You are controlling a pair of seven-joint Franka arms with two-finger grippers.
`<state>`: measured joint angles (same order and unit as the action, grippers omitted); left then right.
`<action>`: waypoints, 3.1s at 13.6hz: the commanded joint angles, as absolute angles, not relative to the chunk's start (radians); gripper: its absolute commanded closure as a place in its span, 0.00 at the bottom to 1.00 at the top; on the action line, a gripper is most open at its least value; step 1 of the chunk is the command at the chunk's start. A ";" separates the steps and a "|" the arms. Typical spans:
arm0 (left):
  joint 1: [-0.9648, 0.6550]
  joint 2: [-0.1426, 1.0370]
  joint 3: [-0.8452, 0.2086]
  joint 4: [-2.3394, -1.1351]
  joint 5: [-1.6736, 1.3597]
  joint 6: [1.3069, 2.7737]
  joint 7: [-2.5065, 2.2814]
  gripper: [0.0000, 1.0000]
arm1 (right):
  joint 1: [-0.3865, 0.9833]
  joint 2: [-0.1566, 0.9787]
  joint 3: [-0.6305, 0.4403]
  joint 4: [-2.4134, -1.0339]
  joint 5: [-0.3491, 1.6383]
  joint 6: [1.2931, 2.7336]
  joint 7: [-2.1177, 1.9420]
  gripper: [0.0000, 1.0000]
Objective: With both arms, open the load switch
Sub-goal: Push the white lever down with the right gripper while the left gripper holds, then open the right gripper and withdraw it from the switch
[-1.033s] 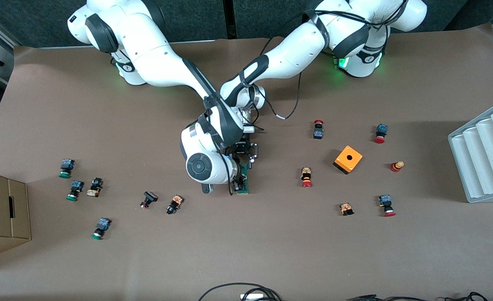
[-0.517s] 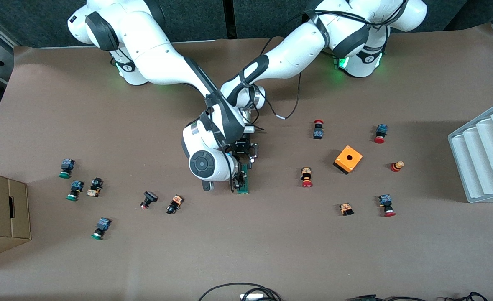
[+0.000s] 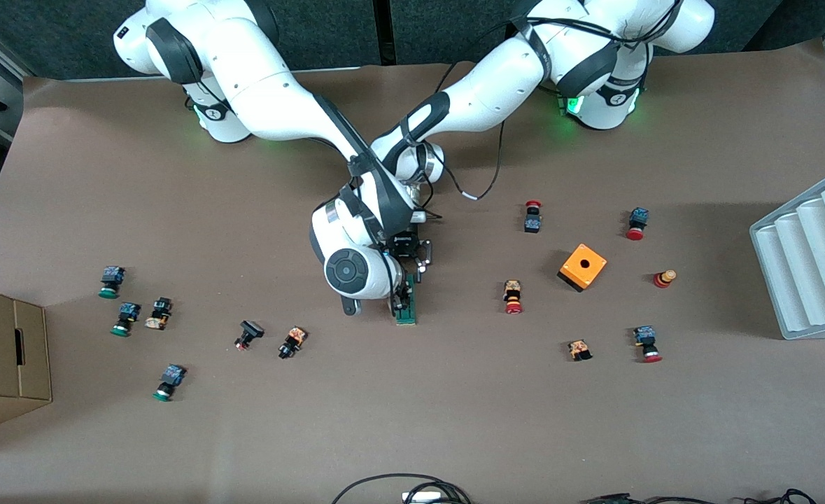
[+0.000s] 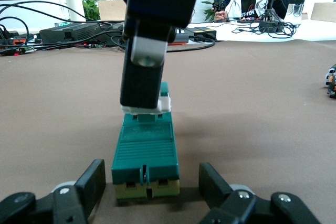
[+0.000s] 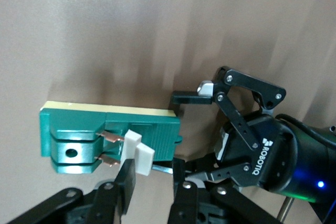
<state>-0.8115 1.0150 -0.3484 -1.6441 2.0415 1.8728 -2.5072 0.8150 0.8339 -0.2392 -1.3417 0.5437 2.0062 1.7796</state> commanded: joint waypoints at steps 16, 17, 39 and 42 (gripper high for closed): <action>-0.819 1.040 -0.331 -1.620 2.051 1.873 -2.493 0.18 | 0.807 0.812 -0.244 -1.353 0.514 1.988 1.776 0.40; -0.819 1.040 -0.333 -1.620 2.051 1.873 -2.493 0.19 | 0.796 0.801 -0.248 -1.338 0.514 1.967 1.773 0.39; -0.785 0.878 -0.357 -1.606 1.685 2.011 -1.966 0.00 | 0.173 0.028 -0.271 -1.629 0.097 1.539 -0.065 0.00; -0.762 0.816 -0.357 -1.608 1.557 2.049 -1.769 0.00 | 0.140 0.020 -0.285 -1.623 0.046 1.543 -0.170 0.00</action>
<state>-0.7857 0.8707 -0.3547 -1.5881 1.6297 2.0182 -1.8857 0.1378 0.0439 -0.2950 -1.6014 0.0902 1.5442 -0.1287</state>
